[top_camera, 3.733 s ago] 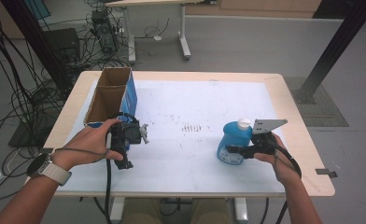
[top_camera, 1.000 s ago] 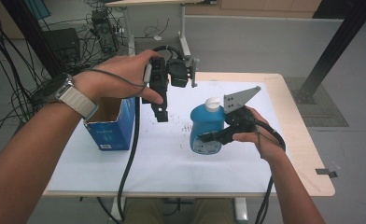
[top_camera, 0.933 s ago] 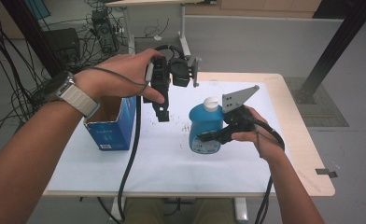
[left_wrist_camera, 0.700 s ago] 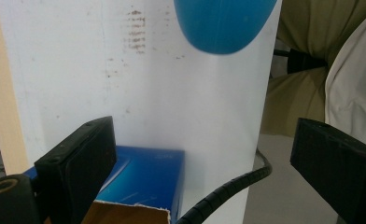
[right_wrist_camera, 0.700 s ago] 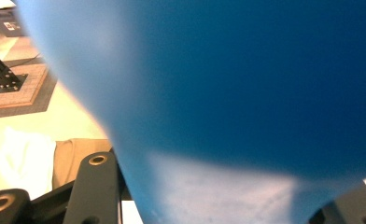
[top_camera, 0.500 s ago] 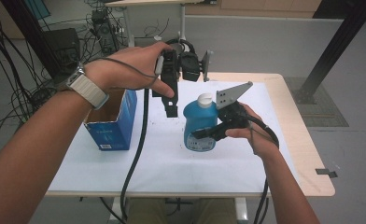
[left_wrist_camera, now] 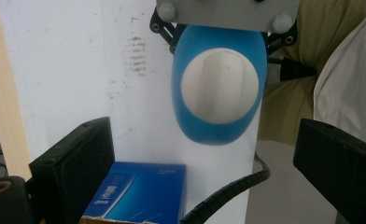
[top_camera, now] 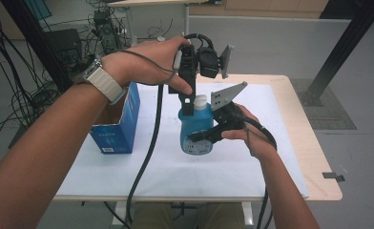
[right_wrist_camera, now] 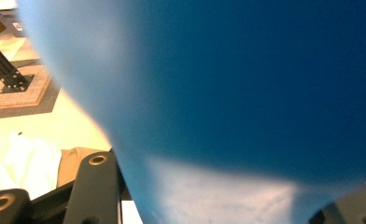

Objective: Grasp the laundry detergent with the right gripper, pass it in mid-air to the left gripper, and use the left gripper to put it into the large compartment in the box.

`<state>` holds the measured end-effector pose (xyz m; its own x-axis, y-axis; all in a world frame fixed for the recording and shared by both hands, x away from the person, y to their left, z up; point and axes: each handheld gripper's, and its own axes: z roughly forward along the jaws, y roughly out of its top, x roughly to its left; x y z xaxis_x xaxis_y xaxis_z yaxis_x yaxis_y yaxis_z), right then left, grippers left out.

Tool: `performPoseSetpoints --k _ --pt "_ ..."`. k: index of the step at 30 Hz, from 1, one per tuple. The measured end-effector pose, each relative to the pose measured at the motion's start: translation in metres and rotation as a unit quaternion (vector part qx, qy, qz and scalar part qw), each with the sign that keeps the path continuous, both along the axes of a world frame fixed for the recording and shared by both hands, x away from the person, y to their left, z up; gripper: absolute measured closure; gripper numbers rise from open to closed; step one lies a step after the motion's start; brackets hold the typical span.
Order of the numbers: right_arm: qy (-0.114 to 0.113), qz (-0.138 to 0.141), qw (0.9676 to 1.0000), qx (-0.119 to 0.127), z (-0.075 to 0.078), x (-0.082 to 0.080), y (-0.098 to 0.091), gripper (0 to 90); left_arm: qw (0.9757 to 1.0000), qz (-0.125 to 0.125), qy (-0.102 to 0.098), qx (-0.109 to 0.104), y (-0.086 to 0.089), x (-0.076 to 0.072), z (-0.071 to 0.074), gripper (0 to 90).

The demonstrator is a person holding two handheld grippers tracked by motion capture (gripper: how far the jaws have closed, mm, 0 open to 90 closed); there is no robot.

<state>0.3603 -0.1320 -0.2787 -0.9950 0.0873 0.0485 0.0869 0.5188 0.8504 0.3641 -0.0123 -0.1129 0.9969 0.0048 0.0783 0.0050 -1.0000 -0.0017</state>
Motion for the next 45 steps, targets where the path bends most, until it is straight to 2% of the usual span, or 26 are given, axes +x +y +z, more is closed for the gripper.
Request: performPoseSetpoints --k 18,45 --pt "-0.002 0.002 1.0000 0.003 0.002 0.012 0.005 44.3 1.0000 -0.005 0.004 0.003 -0.006 0.013 -0.005 5.8" --pt "0.002 0.005 1.0000 -0.004 0.001 0.015 0.012 44.3 0.9999 -0.002 0.010 0.000 -0.003 0.015 -0.012 6.5"
